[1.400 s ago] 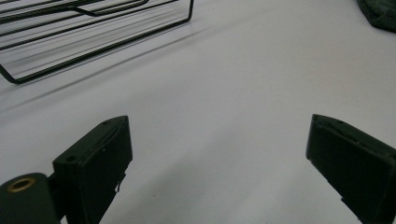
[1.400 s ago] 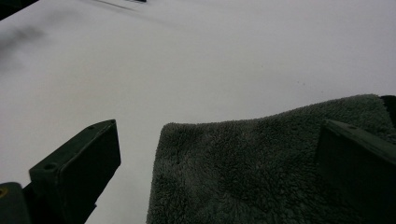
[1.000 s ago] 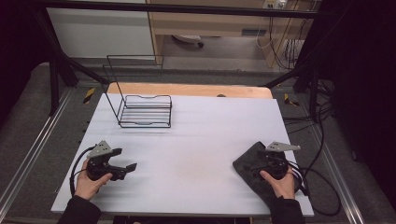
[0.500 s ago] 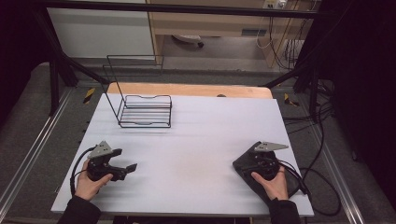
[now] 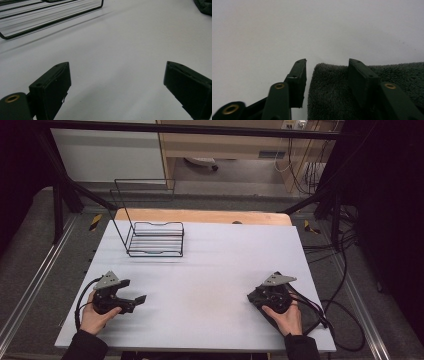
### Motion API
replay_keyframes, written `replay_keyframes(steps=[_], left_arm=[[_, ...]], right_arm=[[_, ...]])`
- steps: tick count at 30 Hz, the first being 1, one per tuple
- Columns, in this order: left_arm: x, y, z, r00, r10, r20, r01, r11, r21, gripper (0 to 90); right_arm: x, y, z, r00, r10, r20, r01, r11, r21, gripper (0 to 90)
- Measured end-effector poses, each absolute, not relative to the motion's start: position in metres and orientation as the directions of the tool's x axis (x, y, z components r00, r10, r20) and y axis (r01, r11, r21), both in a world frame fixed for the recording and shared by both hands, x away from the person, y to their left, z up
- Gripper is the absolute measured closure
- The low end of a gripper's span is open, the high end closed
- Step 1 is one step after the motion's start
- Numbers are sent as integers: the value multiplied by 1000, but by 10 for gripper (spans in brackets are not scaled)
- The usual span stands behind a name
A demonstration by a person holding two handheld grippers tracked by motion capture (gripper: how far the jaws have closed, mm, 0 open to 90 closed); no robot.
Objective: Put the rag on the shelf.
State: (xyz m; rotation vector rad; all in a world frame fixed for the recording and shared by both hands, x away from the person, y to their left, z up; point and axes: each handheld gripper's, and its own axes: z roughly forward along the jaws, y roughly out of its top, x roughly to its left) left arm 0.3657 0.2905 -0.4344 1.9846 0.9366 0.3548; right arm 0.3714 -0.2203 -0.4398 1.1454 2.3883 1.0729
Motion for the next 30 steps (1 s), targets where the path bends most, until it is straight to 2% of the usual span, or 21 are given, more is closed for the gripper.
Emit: replay_keyframes(steps=[8,14,18,23,30], left_arm=[[365,290,-434,671,734,-102,476,-322,818,76],[366,290,-435,670,736,-101,479,-324,816,78],[365,290,-434,670,736,-100,478,-324,817,78],[365,290,-434,668,737,-101,478,-321,818,78],[365,290,-434,669,737,-95,475,-325,817,78]], right_arm=[[371,-215,-441,-647,761,38,548,431,717,696],[371,-213,-443,-654,756,28,543,443,713,712],[371,-211,-443,-654,756,13,540,455,708,777],[371,-213,-441,-652,757,32,545,438,715,828],[370,-217,-432,-652,754,85,524,366,769,837]])
